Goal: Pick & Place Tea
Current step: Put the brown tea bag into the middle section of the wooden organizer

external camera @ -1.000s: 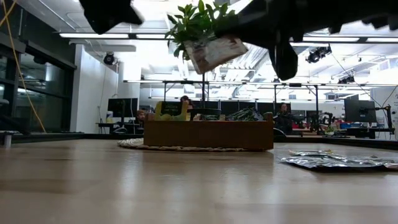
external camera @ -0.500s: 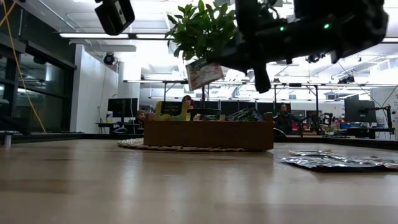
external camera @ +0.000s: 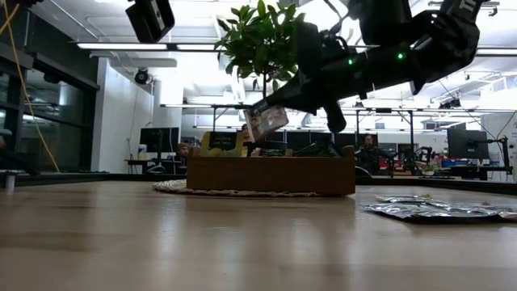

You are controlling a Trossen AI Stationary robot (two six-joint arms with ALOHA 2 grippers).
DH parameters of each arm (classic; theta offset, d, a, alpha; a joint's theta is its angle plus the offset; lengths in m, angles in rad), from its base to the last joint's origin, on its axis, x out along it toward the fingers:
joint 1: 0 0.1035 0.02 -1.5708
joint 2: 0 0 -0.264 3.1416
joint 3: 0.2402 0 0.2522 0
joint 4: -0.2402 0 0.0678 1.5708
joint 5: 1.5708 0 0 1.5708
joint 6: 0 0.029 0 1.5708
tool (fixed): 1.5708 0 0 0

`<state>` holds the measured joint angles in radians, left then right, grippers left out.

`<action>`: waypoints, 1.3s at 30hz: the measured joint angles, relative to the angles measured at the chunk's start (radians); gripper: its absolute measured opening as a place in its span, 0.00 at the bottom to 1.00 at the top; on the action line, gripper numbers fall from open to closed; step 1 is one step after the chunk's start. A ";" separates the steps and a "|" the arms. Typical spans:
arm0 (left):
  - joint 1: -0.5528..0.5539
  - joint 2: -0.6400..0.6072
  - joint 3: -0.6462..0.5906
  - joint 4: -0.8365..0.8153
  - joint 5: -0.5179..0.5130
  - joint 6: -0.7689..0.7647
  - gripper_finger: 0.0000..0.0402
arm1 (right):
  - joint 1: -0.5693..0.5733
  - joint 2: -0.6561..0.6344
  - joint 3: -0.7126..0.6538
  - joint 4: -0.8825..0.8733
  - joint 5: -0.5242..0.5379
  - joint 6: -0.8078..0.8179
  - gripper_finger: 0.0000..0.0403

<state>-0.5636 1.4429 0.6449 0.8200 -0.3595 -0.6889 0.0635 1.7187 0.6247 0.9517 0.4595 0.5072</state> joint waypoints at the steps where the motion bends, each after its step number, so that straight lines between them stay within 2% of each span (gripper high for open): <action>1: 0.000 0.000 0.000 0.000 0.000 0.000 0.39 | 0.000 0.000 0.000 -0.011 0.003 0.001 0.00; 25: 0.000 0.000 0.000 -0.009 -0.019 -0.023 0.39 | -0.020 0.000 0.000 -0.155 0.000 -0.005 0.01; 29: 0.000 0.000 0.000 -0.011 -0.019 -0.023 0.39 | -0.023 0.000 0.000 -0.159 0.000 -0.018 0.05; 39: 0.000 0.000 0.001 -0.018 -0.021 -0.023 0.39 | -0.060 0.000 0.000 -0.163 -0.084 -0.018 0.22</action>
<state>-0.5636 1.4433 0.6460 0.8024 -0.3801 -0.7120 0.0033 1.7191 0.6247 0.7883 0.3755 0.4896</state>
